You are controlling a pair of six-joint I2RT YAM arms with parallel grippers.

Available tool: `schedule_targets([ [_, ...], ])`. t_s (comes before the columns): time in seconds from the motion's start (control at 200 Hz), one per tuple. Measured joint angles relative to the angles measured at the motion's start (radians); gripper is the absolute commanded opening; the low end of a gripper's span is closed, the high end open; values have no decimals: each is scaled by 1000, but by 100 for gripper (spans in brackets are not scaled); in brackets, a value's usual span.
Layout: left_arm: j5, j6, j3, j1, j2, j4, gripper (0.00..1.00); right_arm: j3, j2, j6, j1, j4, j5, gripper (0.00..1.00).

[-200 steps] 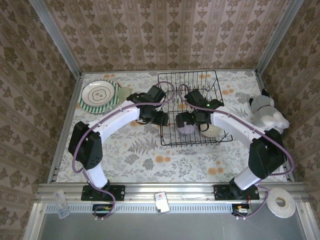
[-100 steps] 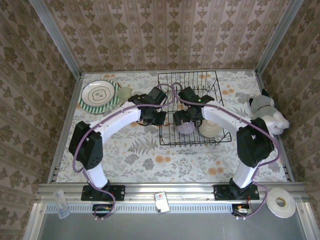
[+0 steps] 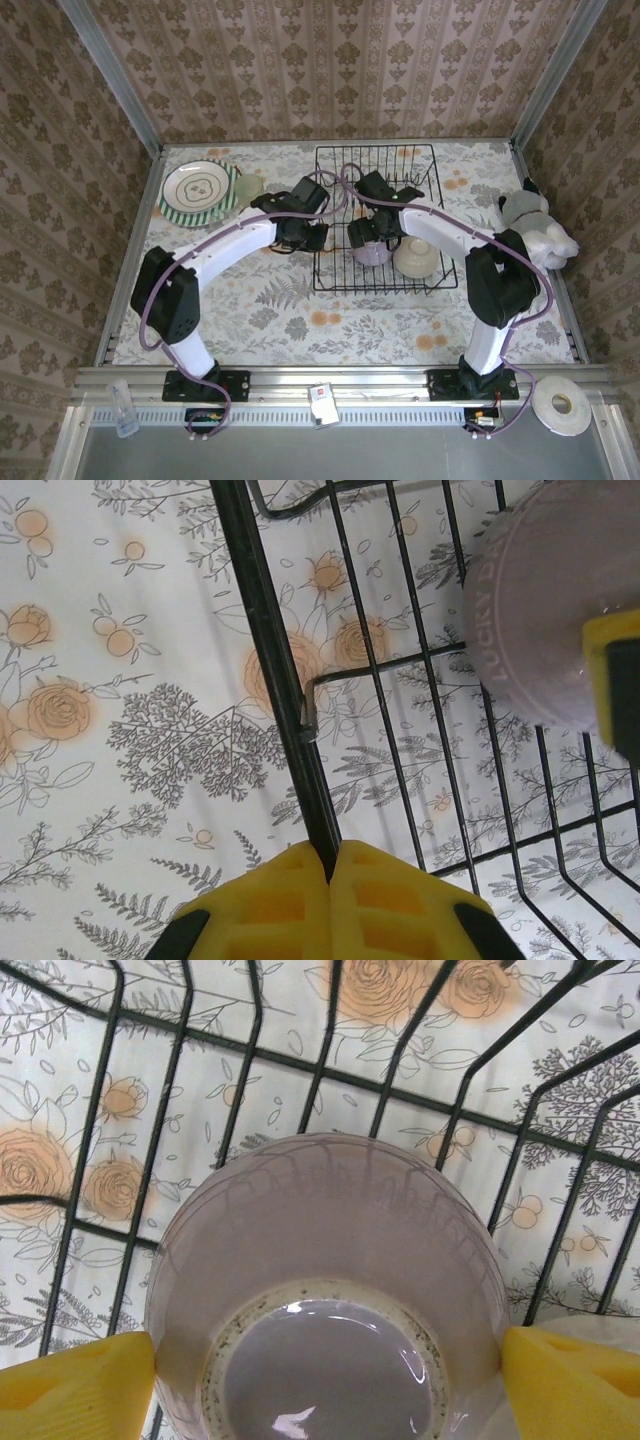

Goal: Unload the mixed dishes from the dish rack

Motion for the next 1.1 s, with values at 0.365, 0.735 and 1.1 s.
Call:
schedule_targets([
  [0.365, -19, 0, -75, 7, -72, -9, 0, 24, 15, 1, -17, 0, 2, 87],
  [0.735, -30, 35, -101, 7, -112, -97, 46, 31, -51, 0, -22, -1, -89, 97],
  [1.1, -103, 64, 105, -35, -147, -156, 92, -34, -214, 4, -141, 10, -214, 91],
])
